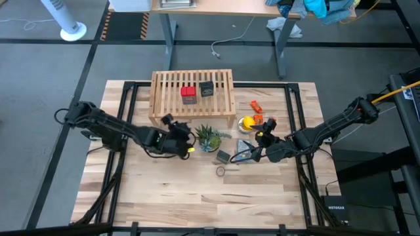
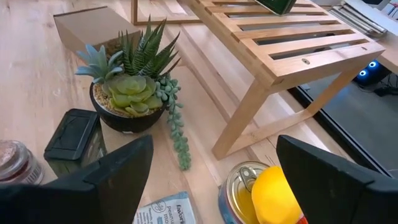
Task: Shelf spices
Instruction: Remove the red seasoning can from the shelf
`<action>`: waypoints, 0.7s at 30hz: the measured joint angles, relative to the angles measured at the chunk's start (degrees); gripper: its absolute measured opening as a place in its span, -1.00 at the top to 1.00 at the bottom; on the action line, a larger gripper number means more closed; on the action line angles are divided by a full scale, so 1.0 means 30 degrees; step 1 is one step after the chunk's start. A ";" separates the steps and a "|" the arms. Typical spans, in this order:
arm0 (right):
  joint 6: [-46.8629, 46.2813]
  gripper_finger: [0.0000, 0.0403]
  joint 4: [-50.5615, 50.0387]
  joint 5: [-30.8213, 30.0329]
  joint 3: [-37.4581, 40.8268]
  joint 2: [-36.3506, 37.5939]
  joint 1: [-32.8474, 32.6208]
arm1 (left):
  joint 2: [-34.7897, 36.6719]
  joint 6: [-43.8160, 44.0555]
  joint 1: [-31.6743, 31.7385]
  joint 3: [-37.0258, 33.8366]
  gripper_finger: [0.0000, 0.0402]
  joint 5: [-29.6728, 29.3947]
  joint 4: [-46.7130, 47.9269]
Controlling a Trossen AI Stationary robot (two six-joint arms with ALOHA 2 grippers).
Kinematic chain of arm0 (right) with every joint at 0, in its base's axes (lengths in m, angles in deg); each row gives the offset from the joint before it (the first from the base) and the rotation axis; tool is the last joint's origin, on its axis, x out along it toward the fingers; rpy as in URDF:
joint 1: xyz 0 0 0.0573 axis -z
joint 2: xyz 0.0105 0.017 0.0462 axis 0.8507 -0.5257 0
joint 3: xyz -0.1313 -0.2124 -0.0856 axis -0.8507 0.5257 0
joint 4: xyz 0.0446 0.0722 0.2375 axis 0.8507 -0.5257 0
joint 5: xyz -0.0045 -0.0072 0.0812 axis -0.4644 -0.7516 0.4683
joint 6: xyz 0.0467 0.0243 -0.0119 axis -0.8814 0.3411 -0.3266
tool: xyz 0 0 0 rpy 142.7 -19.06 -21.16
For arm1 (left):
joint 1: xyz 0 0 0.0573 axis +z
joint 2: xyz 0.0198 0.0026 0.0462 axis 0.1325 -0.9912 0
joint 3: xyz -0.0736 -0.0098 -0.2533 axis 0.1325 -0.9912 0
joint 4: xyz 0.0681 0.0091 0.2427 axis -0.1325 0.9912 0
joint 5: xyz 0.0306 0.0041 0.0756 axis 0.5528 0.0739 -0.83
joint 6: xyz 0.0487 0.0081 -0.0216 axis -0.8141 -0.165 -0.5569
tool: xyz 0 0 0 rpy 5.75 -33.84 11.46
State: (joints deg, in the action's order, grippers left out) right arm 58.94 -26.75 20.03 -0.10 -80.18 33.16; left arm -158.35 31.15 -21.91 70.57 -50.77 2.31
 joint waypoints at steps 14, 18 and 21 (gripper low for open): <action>-0.0004 -0.72 -0.0472 0.0810 -0.0007 0.0000 0.0000 | 0.0000 -1.1075 -0.0070 0.0763 -0.08 -0.4828 -0.4776; -0.0029 -0.72 -0.0591 0.0810 -0.0007 0.0000 0.0000 | 0.0182 -1.3899 -0.0441 0.2209 -0.07 -0.7736 -0.4776; -0.0044 -0.72 -0.0724 0.0817 -0.0007 0.0000 0.0000 | 0.1308 -1.5456 -0.0749 0.2771 -0.06 -0.8152 -0.4753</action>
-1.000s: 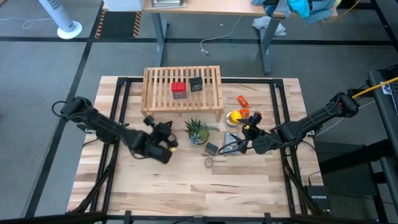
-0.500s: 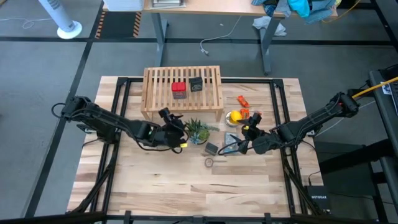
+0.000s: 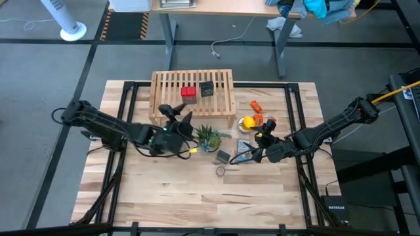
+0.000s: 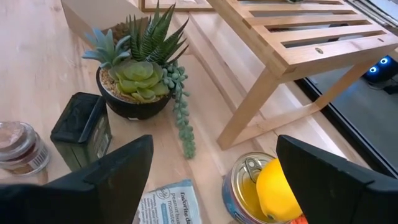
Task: Shelf spices
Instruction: Remove the red seasoning can from the shelf
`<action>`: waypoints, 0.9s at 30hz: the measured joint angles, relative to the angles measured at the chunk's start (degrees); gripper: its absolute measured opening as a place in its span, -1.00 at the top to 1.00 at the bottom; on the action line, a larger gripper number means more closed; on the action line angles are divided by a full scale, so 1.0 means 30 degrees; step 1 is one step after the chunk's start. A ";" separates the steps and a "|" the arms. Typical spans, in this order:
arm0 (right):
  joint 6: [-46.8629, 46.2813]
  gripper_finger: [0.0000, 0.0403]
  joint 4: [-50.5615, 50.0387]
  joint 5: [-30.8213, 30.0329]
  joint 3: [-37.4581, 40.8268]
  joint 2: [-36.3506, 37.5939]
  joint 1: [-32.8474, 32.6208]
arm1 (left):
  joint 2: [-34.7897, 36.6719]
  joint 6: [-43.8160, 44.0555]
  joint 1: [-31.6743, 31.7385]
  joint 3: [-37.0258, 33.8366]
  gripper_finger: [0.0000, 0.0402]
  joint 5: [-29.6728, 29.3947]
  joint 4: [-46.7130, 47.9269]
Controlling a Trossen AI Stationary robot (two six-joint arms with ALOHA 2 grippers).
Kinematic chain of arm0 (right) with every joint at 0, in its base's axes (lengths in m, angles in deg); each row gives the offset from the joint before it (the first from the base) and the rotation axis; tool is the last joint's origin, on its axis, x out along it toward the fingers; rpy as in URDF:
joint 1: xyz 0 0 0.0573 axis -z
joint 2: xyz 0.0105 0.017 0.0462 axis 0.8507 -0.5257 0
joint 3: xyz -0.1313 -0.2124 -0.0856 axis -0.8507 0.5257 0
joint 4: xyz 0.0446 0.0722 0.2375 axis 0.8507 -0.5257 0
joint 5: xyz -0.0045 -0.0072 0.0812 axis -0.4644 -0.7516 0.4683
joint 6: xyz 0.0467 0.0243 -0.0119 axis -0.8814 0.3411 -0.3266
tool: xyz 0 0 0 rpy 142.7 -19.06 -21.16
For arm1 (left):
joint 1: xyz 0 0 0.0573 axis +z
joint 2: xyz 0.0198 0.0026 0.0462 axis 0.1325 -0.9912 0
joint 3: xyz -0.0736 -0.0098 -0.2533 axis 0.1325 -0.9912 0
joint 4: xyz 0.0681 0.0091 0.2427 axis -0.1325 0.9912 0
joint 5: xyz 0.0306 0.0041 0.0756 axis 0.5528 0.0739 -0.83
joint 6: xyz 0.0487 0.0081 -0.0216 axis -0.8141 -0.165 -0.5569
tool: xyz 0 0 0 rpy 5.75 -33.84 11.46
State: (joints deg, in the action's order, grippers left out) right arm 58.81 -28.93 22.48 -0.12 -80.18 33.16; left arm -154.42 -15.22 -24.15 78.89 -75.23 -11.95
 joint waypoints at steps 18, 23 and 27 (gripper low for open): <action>-0.0029 -0.72 -0.0282 -0.0240 0.0000 0.0000 0.0000 | 1.1489 0.6841 0.2025 -0.4381 -0.05 0.9124 0.5724; -0.0029 -0.72 -0.0168 -0.0248 0.0000 0.0000 0.0000 | 1.2675 0.4997 0.3692 -0.6865 -0.05 1.2152 0.2091; -0.0029 -0.72 -0.0149 -0.0089 0.0000 0.0000 0.0000 | 1.3375 0.4175 0.5393 -0.8410 -0.05 1.3907 0.0035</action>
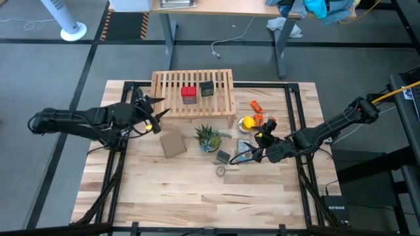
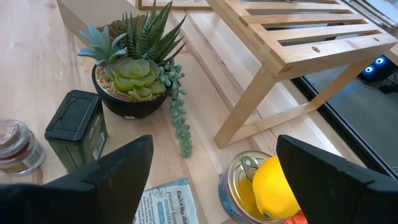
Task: Shelf spices
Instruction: Remove the red seasoning can from the shelf
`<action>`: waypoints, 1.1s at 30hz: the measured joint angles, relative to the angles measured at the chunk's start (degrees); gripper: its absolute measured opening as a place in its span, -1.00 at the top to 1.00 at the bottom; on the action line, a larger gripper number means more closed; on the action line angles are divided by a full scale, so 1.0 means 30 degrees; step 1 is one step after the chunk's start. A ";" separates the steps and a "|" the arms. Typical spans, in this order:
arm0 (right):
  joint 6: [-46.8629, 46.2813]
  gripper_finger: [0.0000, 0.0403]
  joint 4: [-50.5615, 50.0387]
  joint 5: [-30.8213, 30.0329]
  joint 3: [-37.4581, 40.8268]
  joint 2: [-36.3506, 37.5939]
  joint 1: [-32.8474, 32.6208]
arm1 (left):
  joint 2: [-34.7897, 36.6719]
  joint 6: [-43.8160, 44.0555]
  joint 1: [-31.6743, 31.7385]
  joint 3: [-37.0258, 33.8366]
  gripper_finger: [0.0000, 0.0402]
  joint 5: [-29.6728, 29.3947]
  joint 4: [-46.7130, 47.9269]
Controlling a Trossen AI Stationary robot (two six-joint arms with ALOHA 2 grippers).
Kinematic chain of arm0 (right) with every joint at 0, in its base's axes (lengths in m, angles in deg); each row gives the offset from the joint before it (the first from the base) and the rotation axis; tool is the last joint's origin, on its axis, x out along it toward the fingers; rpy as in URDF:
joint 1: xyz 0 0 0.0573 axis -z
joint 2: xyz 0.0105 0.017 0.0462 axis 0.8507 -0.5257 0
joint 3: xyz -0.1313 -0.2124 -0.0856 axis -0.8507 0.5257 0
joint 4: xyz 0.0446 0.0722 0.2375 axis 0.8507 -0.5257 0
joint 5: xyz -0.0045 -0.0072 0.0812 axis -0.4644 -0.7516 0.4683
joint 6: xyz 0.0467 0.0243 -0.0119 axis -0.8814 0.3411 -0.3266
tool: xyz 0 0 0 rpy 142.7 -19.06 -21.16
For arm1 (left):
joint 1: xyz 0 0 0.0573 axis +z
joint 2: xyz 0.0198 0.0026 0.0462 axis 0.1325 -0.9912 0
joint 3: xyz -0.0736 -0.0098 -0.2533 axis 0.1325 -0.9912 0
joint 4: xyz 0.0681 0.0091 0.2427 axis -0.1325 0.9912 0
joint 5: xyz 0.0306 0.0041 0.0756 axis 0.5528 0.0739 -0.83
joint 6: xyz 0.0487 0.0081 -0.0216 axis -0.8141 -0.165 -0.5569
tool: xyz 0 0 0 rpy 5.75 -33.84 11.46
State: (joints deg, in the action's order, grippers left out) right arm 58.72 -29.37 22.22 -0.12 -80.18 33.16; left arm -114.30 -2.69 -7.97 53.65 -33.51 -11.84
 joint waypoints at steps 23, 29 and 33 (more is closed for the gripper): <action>0.0000 -0.72 0.0048 0.0220 0.0000 -0.0007 0.0000 | -0.0353 -0.0033 0.9770 -0.3999 -0.05 1.2332 -0.6236; 0.0000 -0.72 -0.0020 0.0222 0.0000 -0.0007 0.0000 | -0.2249 -0.0703 1.1185 -0.3999 -0.05 1.4110 -0.7766; 0.0000 -0.72 -0.0018 0.0235 0.0000 -0.0007 0.0000 | -0.4082 -0.0460 1.1998 -0.3999 -0.05 1.5379 -0.9751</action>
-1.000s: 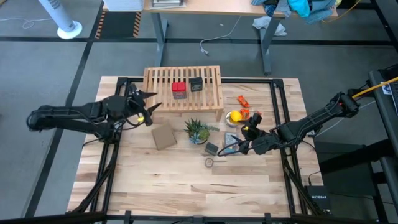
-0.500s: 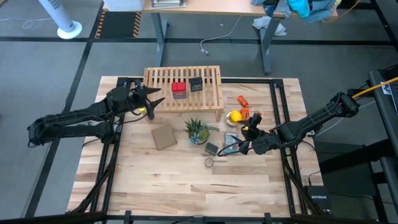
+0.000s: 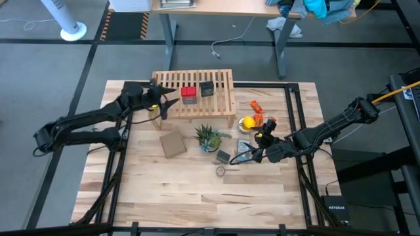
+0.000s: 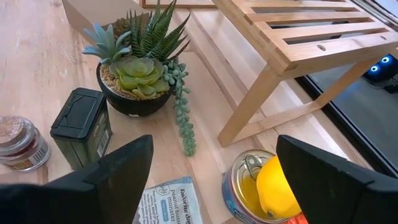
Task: Shelf spices
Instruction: Remove the red seasoning can from the shelf
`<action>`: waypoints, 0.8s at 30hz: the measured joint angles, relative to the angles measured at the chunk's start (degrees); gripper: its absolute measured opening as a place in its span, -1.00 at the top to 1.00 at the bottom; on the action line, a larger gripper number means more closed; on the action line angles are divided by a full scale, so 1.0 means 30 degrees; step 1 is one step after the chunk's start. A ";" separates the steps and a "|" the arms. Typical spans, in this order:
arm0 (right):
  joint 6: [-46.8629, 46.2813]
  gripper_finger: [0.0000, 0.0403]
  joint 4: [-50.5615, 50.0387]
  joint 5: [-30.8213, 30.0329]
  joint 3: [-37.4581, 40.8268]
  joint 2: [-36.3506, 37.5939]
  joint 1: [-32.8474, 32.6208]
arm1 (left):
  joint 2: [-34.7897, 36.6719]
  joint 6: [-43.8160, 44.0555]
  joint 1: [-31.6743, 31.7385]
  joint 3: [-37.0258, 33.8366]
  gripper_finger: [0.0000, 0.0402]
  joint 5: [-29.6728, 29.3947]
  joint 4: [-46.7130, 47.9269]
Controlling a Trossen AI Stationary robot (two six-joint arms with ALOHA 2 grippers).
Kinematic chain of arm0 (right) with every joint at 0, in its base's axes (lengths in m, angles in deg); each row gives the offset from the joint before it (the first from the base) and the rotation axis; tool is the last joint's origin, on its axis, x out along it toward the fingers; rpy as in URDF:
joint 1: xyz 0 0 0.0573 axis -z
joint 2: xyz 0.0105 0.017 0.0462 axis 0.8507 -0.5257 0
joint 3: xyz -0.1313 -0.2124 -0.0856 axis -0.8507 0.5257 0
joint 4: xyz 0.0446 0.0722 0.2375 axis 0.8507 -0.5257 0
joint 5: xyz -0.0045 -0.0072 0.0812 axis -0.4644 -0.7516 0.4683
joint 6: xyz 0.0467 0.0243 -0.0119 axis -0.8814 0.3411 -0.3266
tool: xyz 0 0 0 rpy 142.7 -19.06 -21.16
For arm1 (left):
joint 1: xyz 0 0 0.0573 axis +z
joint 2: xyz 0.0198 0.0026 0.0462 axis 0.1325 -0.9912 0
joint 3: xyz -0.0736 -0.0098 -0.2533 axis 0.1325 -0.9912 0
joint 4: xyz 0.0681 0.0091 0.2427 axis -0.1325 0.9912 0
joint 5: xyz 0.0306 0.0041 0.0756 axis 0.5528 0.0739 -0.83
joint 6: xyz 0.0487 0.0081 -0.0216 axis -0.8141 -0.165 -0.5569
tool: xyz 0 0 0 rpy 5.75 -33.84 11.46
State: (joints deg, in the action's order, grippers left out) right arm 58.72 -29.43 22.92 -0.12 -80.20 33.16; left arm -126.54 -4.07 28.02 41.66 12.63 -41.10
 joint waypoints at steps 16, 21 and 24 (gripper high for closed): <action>0.0000 -0.72 0.0071 0.2506 0.0000 0.0000 0.0002 | -0.2461 -0.0010 0.0696 0.0000 -0.05 0.2927 -0.1751; 0.0000 -0.72 0.0103 0.2506 0.0000 0.0000 0.0002 | -0.3019 -0.0025 0.0694 0.0007 -0.05 0.3363 -0.3123; 0.0000 -0.72 0.0100 0.2514 0.0000 0.0000 0.0007 | -0.3447 -0.0012 0.0694 0.0007 -0.05 0.3449 -0.3665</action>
State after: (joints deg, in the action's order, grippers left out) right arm 58.72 -29.13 30.46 -0.12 -80.20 33.18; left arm -136.89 -4.11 30.10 41.68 22.98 -52.09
